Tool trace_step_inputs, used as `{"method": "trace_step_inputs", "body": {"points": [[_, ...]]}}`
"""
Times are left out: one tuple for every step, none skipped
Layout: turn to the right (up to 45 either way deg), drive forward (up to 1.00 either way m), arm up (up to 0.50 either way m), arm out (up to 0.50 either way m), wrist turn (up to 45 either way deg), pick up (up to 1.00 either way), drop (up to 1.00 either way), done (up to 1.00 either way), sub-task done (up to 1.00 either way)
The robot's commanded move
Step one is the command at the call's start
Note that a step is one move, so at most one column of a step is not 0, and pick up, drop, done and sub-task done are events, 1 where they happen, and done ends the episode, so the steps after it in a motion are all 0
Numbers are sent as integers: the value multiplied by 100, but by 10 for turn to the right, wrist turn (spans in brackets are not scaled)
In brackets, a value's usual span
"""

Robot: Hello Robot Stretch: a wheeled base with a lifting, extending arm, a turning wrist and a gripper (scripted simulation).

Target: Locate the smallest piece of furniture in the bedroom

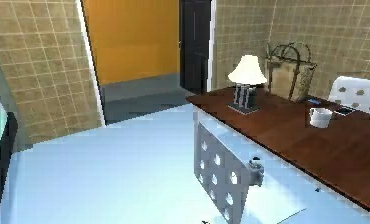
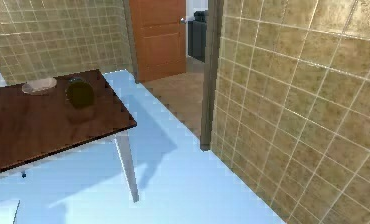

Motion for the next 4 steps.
{"method": "trace_step_inputs", "body": {"points": [[-180, 0, 0, 0, 0, 0, 0, 0, 0], [0, 90, 0, 0, 0, 0, 0, 0, 0], [450, 0, 0, 0, 0, 0, 0, 0, 0], [240, 0, 0, 0, 0, 0, 0, 0, 0]]}}
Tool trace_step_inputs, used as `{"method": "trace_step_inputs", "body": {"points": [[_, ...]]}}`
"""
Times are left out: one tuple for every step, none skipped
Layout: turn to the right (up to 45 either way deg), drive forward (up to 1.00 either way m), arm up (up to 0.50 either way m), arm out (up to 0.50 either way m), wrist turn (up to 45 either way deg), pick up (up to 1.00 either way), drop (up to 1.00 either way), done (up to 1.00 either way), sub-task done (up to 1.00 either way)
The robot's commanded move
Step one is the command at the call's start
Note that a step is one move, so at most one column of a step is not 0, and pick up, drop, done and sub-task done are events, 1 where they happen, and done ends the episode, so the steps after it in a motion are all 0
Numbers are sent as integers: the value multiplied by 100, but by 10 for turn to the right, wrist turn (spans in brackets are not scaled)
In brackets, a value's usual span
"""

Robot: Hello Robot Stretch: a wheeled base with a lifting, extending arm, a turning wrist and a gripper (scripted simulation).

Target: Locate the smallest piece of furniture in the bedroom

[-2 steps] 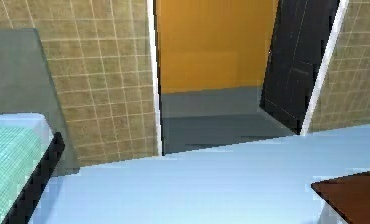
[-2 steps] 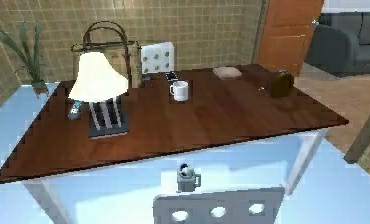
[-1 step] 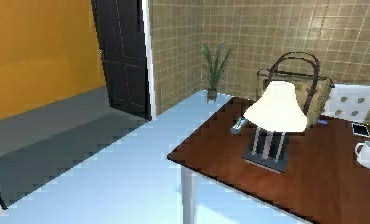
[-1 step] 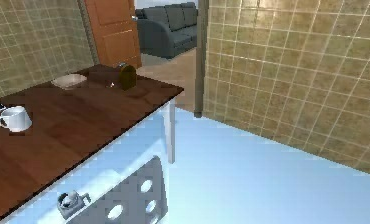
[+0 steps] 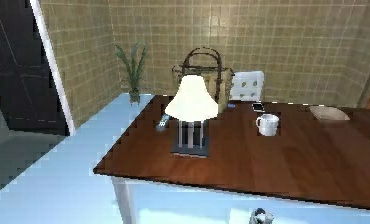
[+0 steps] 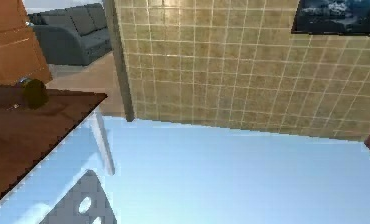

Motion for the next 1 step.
{"method": "trace_step_inputs", "body": {"points": [[0, 0, 0, 0, 0, 0, 0, 100, 0]]}}
